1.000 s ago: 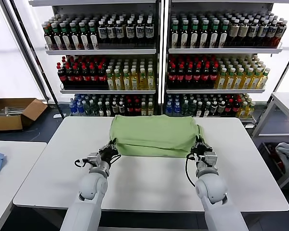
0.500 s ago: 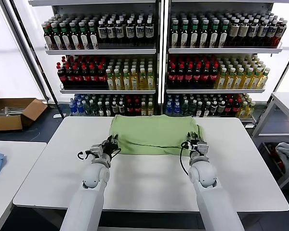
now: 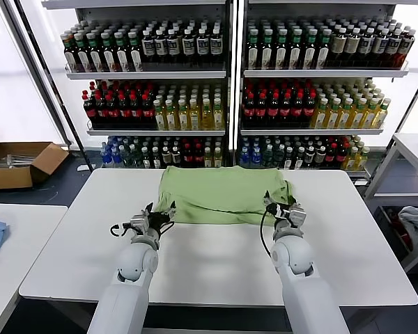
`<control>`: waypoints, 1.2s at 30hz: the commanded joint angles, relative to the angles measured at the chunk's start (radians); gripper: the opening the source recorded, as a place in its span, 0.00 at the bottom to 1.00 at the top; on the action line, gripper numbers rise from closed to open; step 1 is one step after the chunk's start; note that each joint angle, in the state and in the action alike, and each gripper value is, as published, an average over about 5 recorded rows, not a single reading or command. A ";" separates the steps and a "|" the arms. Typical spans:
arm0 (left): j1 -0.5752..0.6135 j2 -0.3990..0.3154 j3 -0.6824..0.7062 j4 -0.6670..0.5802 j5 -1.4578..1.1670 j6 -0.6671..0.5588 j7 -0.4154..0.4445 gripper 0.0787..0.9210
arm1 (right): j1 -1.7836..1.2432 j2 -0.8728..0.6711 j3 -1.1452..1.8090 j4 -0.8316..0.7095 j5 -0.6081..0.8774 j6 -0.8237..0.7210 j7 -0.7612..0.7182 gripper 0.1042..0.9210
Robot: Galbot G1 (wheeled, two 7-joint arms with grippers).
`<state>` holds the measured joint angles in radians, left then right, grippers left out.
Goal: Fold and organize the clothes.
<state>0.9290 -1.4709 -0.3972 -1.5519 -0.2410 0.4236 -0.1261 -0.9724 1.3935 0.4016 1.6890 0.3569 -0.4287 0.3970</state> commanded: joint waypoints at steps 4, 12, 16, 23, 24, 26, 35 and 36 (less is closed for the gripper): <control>0.054 0.004 0.015 -0.055 0.031 0.028 -0.002 0.88 | -0.149 -0.090 0.068 0.125 -0.022 -0.071 0.019 0.88; 0.019 0.012 0.017 -0.001 0.047 0.033 0.002 0.88 | -0.126 -0.100 0.062 0.079 -0.023 -0.103 0.010 0.88; 0.006 0.018 0.012 0.027 0.061 0.035 0.005 0.88 | -0.094 -0.091 0.046 0.040 -0.021 -0.108 0.010 0.88; -0.009 0.026 0.002 0.065 0.072 0.035 0.009 0.88 | -0.019 -0.058 0.020 -0.037 -0.023 -0.108 0.009 0.88; -0.011 0.027 0.001 0.068 0.072 0.035 0.009 0.88 | -0.009 -0.053 0.018 -0.047 -0.024 -0.108 0.008 0.88; -0.014 0.030 -0.001 0.070 0.072 0.036 0.009 0.88 | 0.009 -0.042 0.015 -0.065 -0.027 -0.107 0.007 0.87; -0.016 0.031 0.006 0.087 0.077 0.043 0.016 0.77 | 0.029 -0.023 0.011 -0.110 -0.040 -0.096 -0.014 0.66; -0.015 0.030 0.007 0.089 0.079 0.045 0.017 0.74 | 0.029 -0.022 0.010 -0.113 -0.041 -0.095 -0.016 0.62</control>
<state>0.9156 -1.4394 -0.3936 -1.4818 -0.1709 0.4634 -0.1112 -0.9696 1.3636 0.4142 1.6144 0.3196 -0.5232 0.3863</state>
